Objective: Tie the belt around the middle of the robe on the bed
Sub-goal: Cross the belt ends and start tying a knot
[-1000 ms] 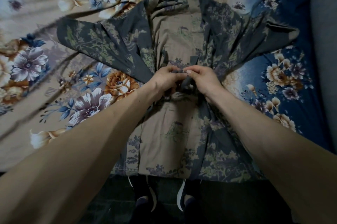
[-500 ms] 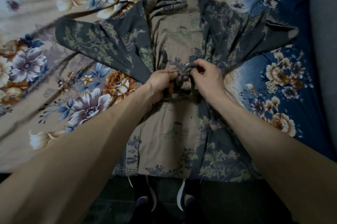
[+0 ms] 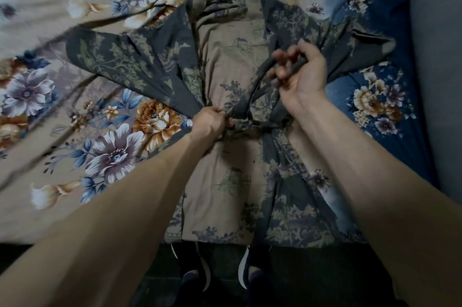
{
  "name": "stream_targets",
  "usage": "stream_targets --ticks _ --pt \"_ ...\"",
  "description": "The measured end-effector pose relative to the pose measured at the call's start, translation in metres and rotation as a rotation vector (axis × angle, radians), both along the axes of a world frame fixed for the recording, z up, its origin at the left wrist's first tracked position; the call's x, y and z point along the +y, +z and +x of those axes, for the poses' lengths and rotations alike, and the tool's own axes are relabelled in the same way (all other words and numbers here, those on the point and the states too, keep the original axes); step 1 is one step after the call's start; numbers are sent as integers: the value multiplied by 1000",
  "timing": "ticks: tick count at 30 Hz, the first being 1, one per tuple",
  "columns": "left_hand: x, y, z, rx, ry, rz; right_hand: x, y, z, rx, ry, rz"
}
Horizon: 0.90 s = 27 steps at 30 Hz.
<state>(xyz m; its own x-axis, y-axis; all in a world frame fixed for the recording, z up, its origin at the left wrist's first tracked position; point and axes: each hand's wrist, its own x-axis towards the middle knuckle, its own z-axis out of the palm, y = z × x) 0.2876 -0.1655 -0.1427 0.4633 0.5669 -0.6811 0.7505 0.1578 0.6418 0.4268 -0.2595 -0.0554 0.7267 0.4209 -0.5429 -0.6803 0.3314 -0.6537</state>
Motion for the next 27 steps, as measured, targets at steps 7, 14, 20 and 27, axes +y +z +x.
stream_targets --ticks 7,14,20,27 --pt "5 -13 -10 58 -67 153 -29 -6 19 -153 -76 -279" --pt "6 -22 -19 155 -115 290 -55 -16 38 -389 -66 -406" --pt "-4 -17 -13 105 -180 257 -60 -41 42 -610 399 -1079" --pt "-7 -10 8 -23 -159 102 -51 -57 7 -501 540 -1352"
